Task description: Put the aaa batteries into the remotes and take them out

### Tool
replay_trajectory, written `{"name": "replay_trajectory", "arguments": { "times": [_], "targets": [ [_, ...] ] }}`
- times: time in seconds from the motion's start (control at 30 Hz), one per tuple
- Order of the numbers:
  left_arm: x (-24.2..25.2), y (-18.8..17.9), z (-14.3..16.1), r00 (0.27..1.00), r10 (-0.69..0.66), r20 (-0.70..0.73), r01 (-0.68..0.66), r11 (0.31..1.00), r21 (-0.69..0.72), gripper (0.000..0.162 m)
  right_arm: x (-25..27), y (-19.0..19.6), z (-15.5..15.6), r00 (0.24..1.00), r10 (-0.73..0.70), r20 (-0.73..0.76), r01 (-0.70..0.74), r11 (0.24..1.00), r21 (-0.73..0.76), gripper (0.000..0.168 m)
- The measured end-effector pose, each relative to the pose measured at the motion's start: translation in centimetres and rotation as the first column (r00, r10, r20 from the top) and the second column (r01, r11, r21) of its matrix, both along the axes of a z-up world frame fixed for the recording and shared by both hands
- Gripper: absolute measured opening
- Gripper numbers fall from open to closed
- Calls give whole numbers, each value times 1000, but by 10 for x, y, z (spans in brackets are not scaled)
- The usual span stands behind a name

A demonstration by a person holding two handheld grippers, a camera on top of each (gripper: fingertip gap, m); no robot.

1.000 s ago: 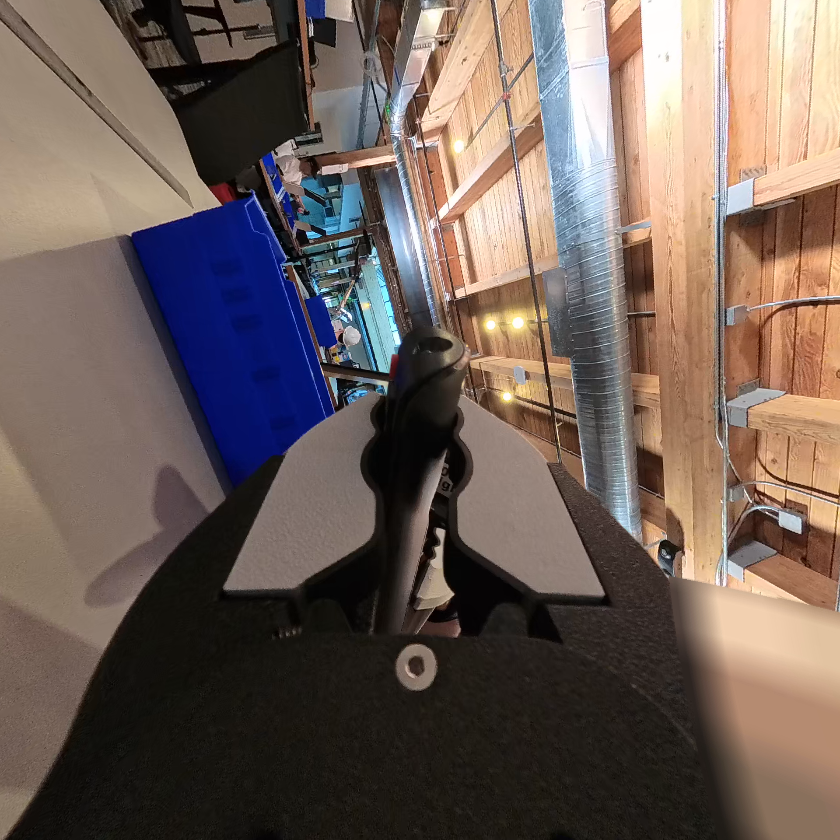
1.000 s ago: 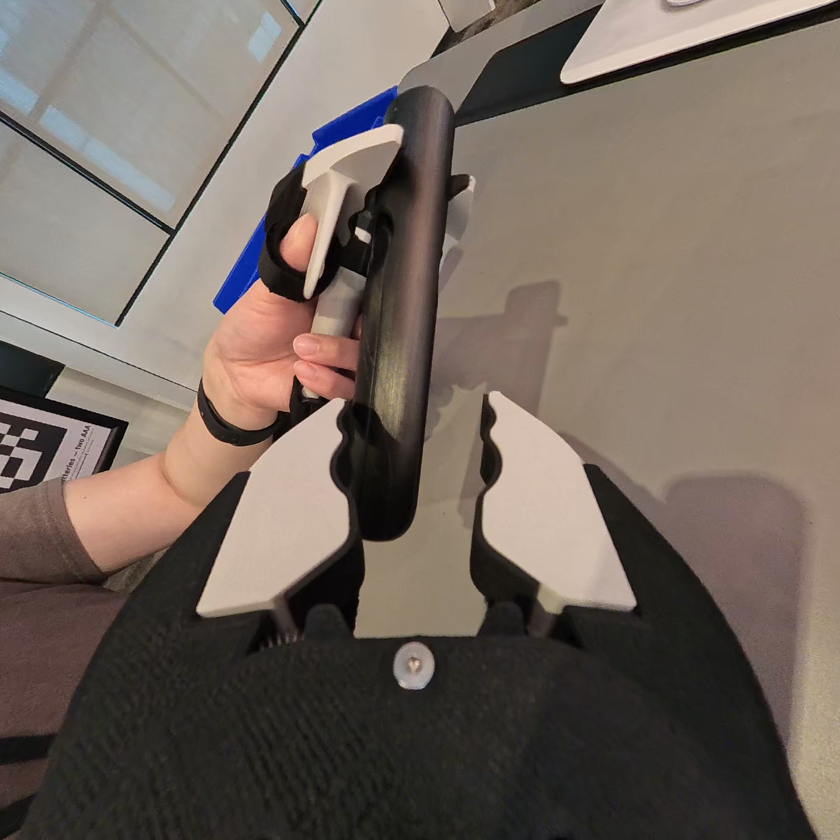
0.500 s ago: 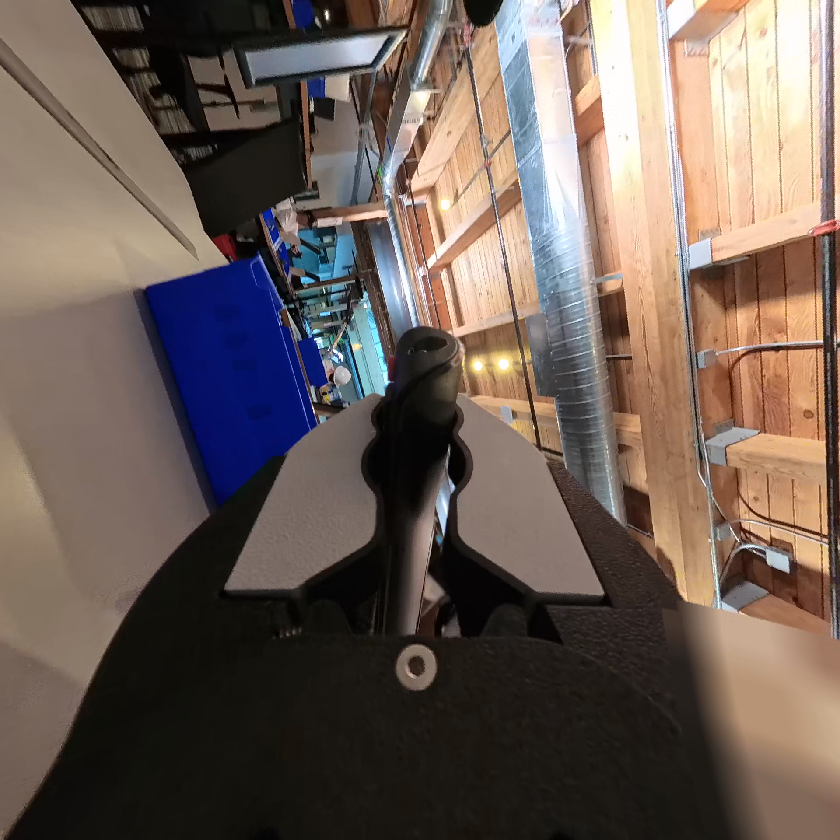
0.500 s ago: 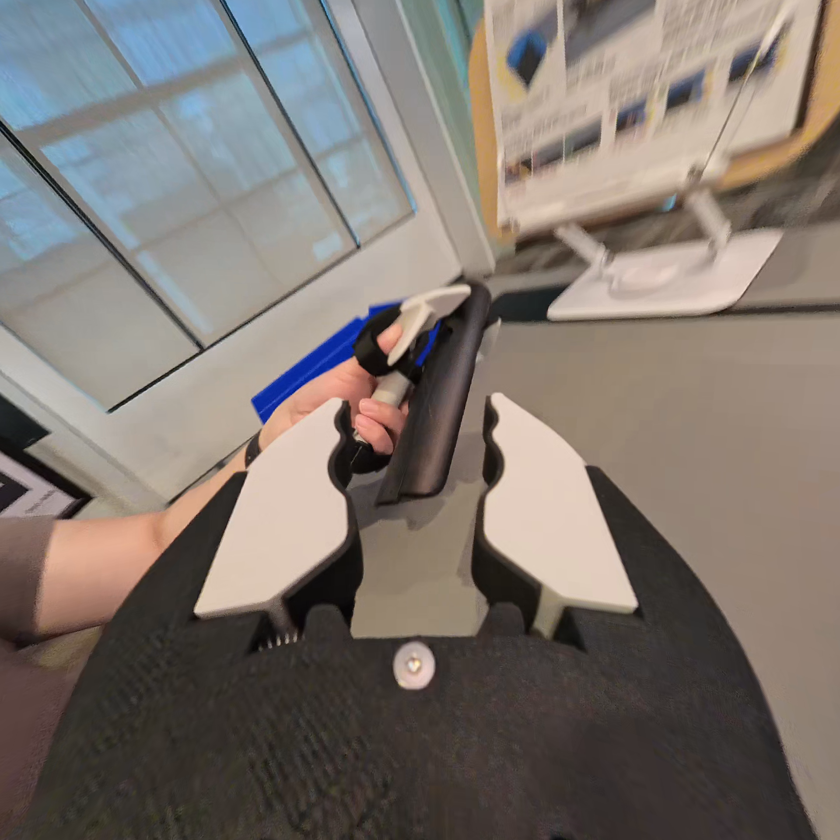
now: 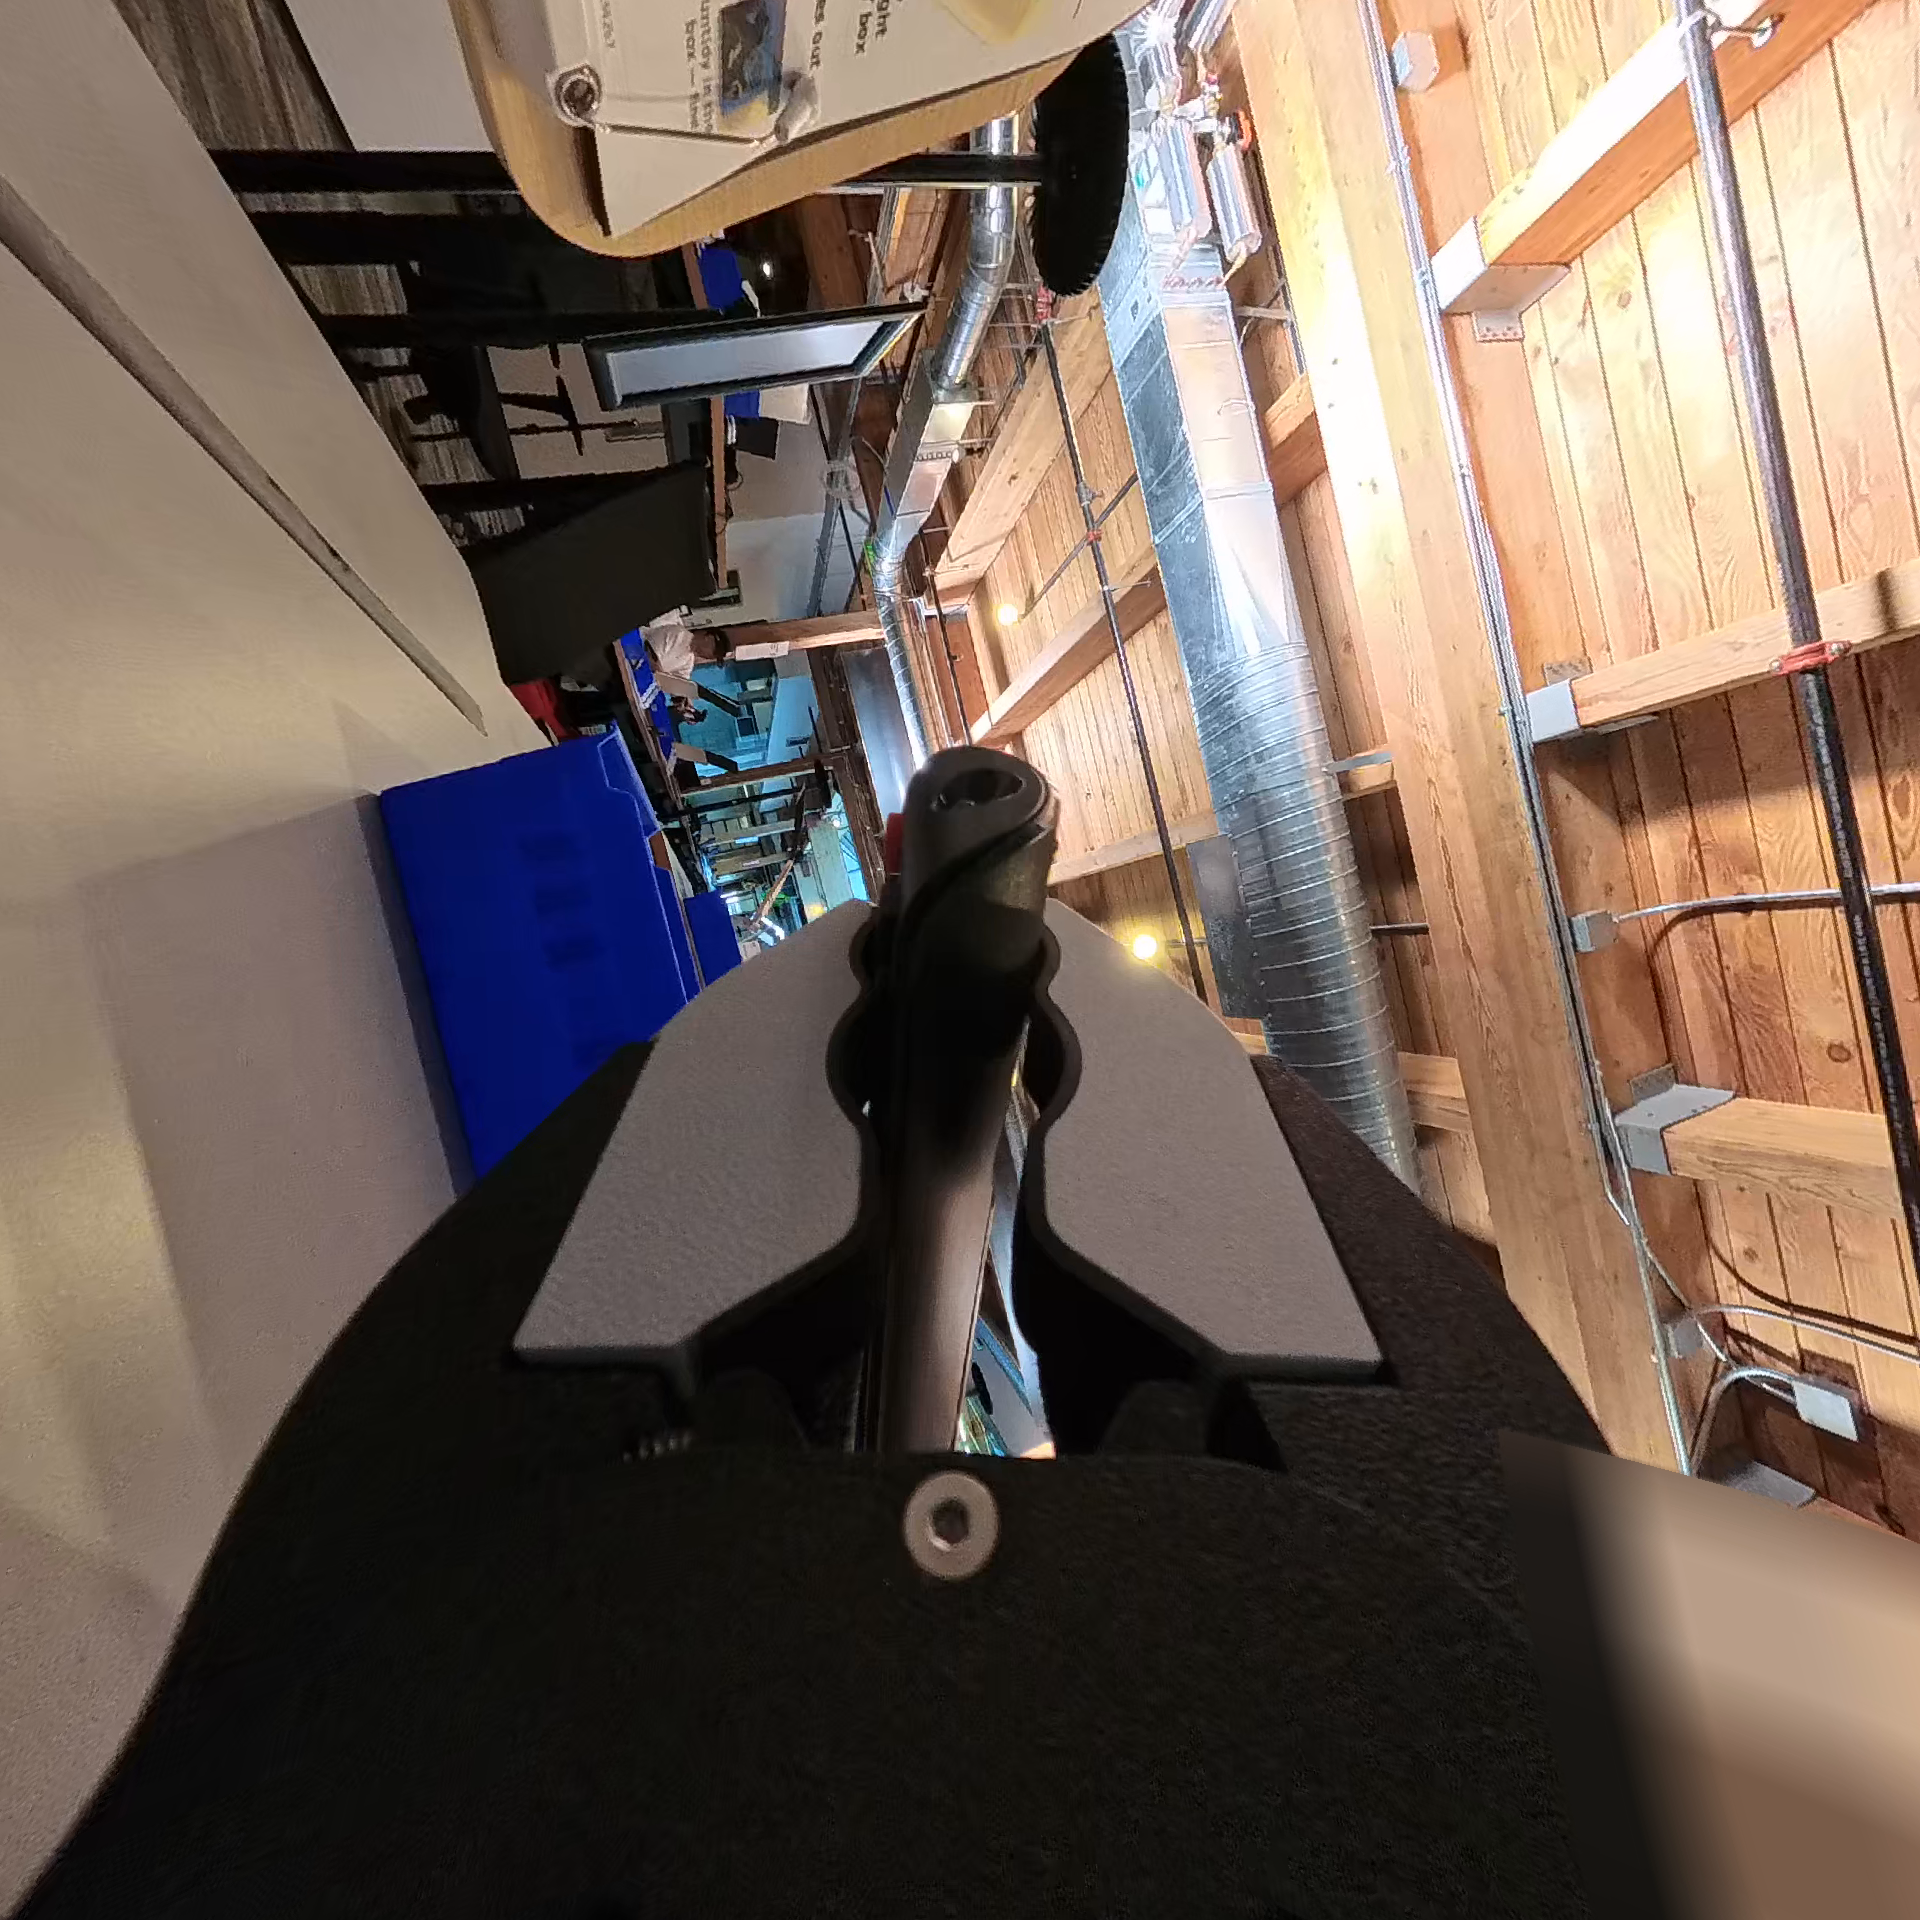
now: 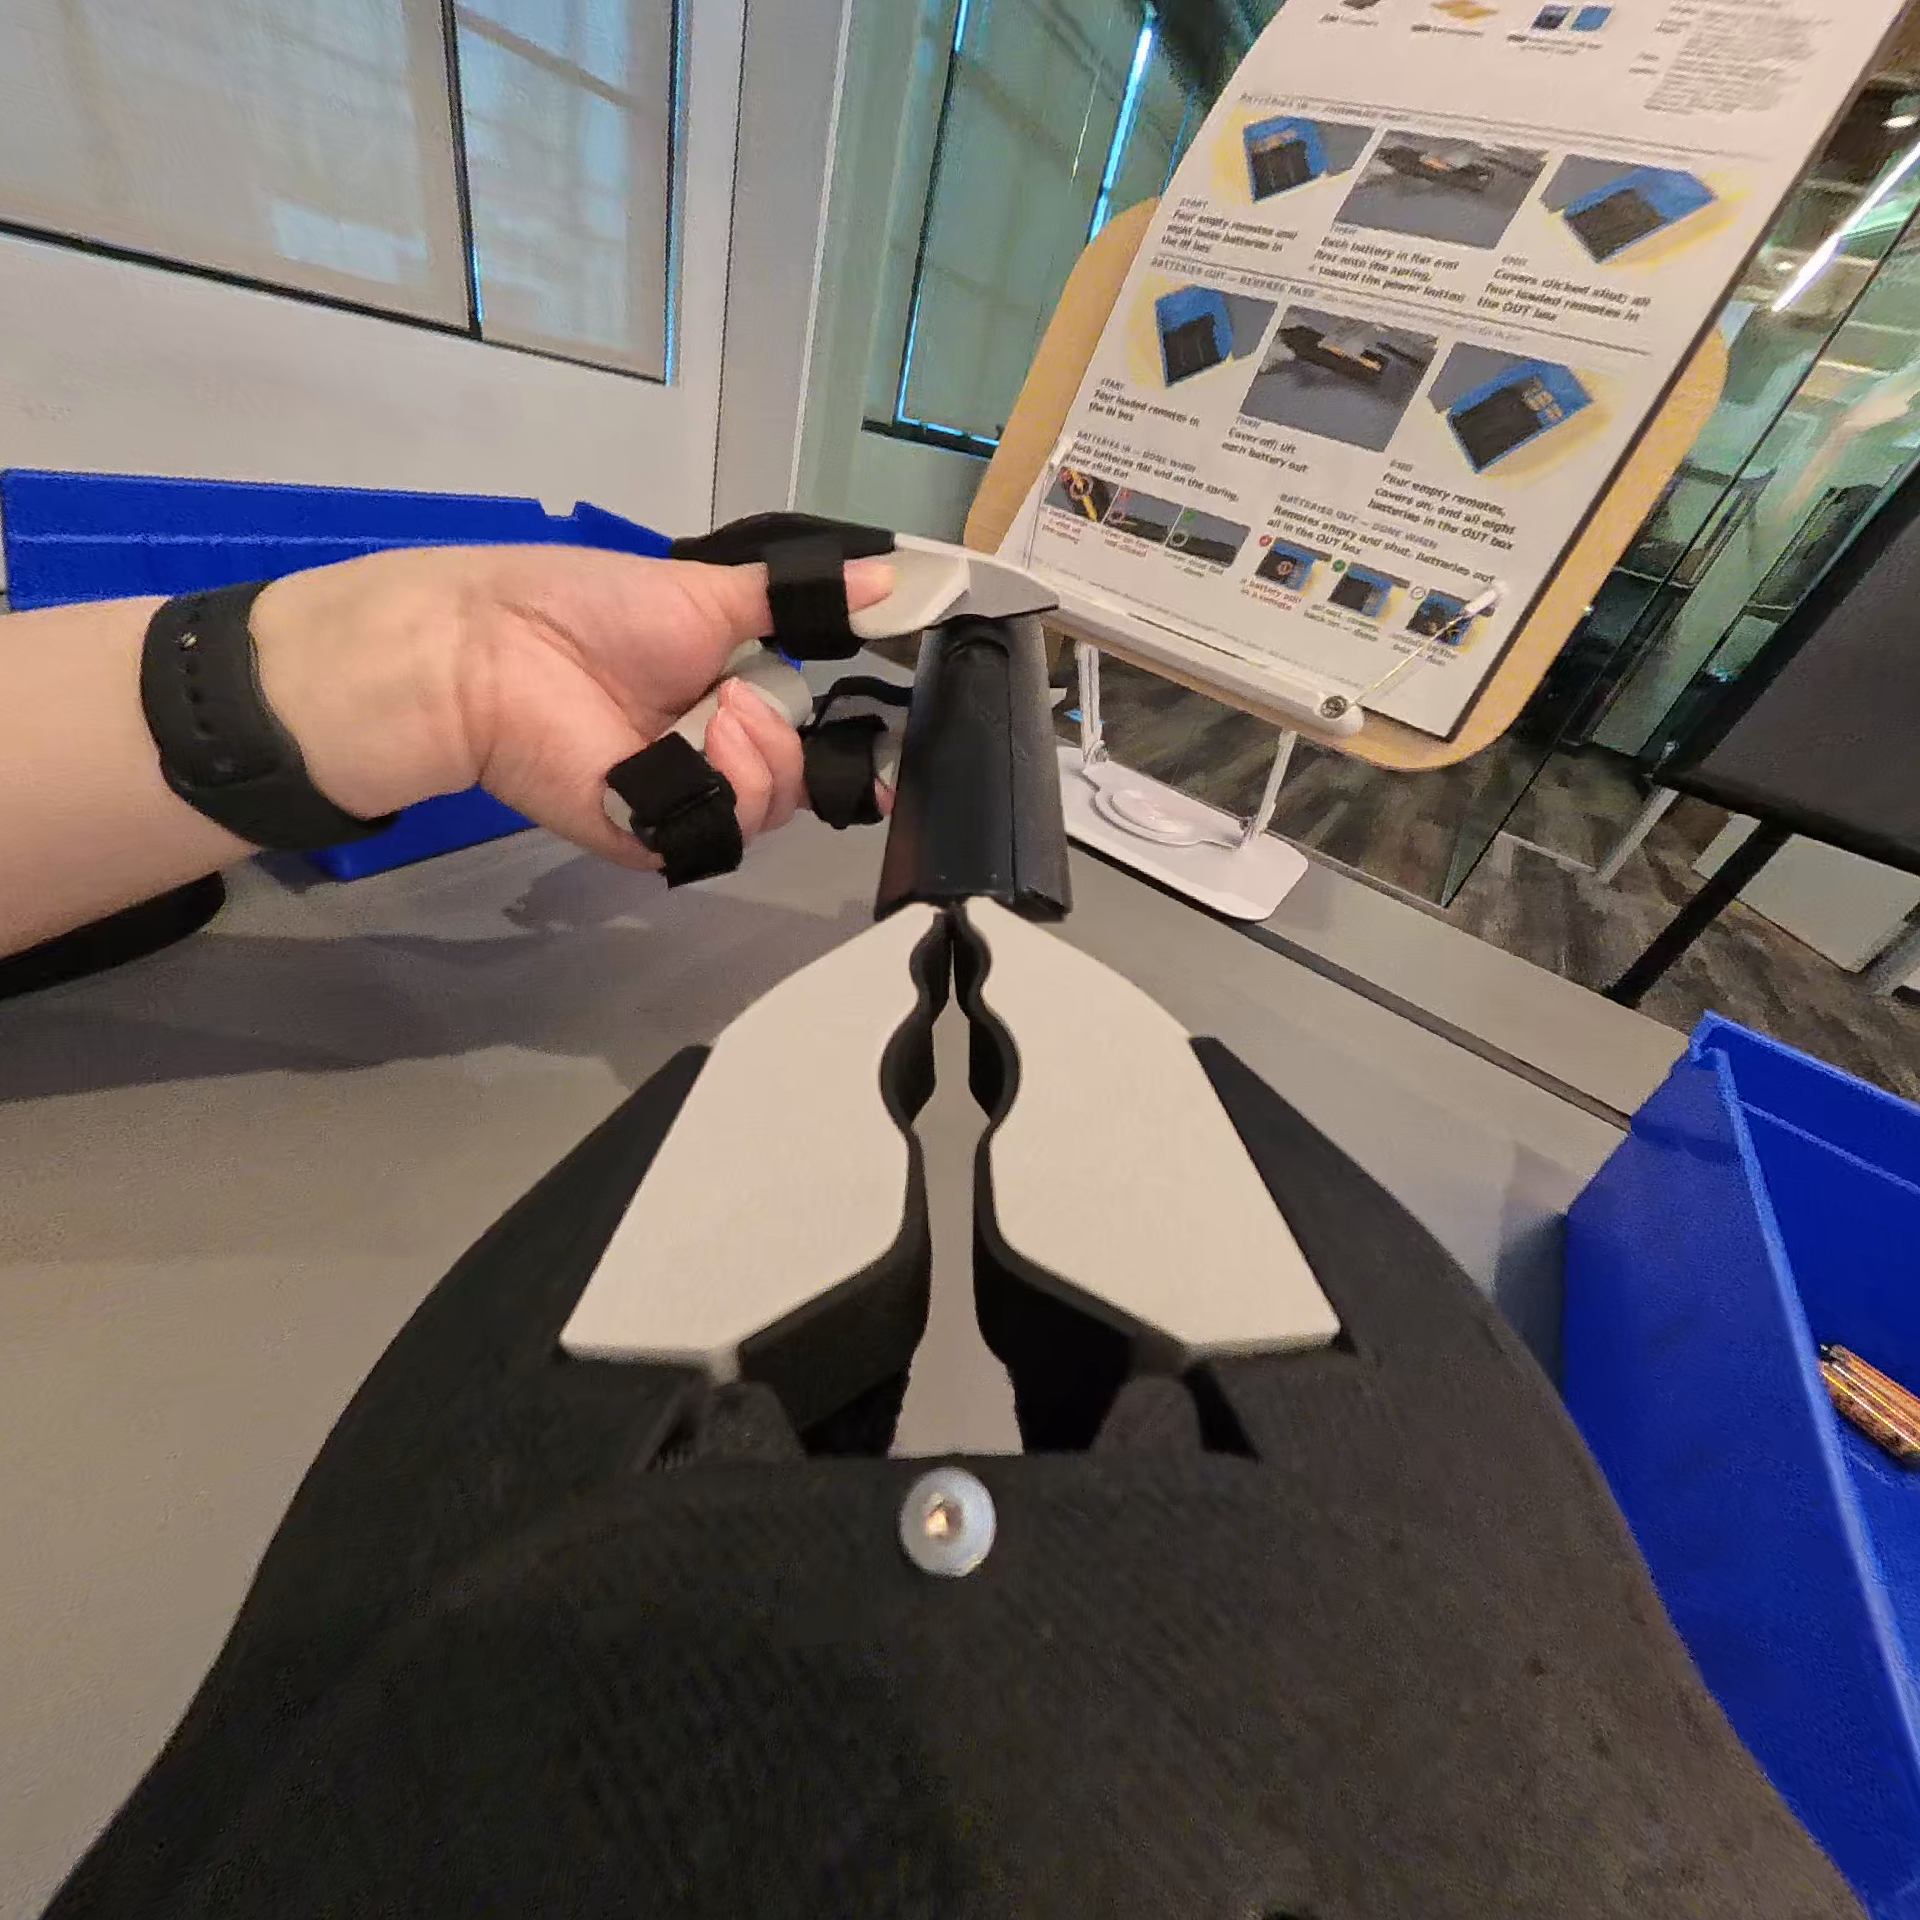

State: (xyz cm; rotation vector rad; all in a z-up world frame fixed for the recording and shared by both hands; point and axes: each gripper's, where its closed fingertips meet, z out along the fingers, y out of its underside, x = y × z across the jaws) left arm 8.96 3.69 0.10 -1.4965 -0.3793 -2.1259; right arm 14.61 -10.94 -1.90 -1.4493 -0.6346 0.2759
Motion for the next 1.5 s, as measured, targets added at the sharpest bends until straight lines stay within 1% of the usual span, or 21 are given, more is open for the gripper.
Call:
{"name": "replay_trajectory", "arguments": {
  "times": [0.3,0.83,1.37,1.43,1.5],
  "targets": [
    [3,-1,0,1000,-16,9,16,1000,-9,24,-3,8,-2,1000,-13,6,13,1000,-10,2],
    [9,-5,-2,1000,-27,-13,27,1000,11,24,0,7,-7,999,-35,31,36,999,-23,2],
    [15,-10,0,999,-20,-40,23,997,71,23,6,6,-14,996,-66,53,68,996,-49,1],
    [18,-12,1,998,-35,-52,39,995,89,23,4,6,-15,996,-62,61,65,997,-49,1],
    [17,-12,2,998,-25,-52,30,996,87,23,5,7,-15,994,-83,75,86,995,-41,1]
  ]
}}
